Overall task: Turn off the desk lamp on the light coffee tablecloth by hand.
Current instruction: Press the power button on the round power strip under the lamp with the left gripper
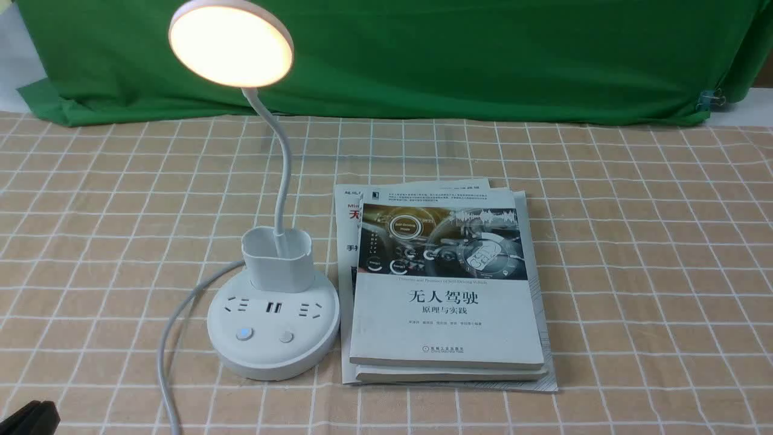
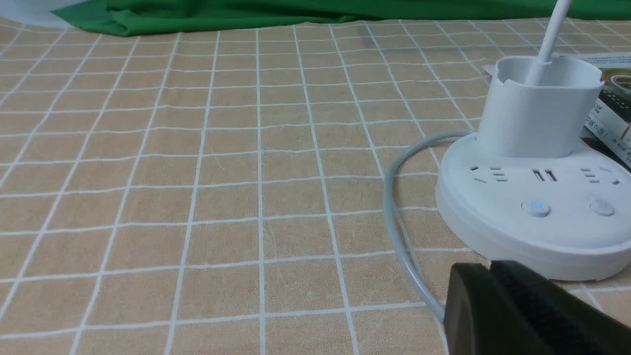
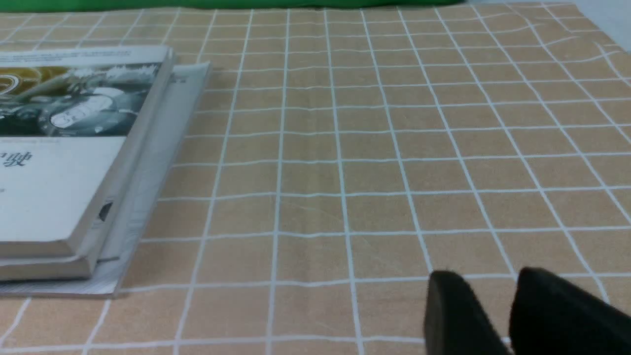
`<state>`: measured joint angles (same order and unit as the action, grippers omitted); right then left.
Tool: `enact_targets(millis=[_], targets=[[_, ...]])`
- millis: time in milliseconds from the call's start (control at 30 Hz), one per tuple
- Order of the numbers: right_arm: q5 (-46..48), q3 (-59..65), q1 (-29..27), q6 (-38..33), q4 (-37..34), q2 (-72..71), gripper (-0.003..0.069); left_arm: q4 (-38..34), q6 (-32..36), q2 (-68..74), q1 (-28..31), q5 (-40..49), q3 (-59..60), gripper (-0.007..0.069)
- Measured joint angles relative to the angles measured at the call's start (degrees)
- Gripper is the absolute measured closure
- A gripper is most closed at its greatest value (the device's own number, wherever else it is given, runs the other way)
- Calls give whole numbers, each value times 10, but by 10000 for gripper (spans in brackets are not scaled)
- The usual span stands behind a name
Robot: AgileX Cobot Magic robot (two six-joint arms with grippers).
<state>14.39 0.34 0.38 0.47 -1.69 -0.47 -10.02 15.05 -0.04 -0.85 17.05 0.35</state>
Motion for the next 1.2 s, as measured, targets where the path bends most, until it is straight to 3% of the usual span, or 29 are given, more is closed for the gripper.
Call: enact_targets(millis=[700,800,967,1133,1200], targets=[[0,0,0,0,0,0,416,-3,5,0,0,-10,0,608],[0,0,0,0,0,0,416,-78,-29,0,0,-46,0,608],[0,0,0,0,0,0,416,-317,-91,0,0,-156,1,608],[0,0,0,0,0,0,416,-369,-102,0,0,-232,1,608],[0,0,0,0,0,0,416,-371,-102,1,-1,-223,-6,608]])
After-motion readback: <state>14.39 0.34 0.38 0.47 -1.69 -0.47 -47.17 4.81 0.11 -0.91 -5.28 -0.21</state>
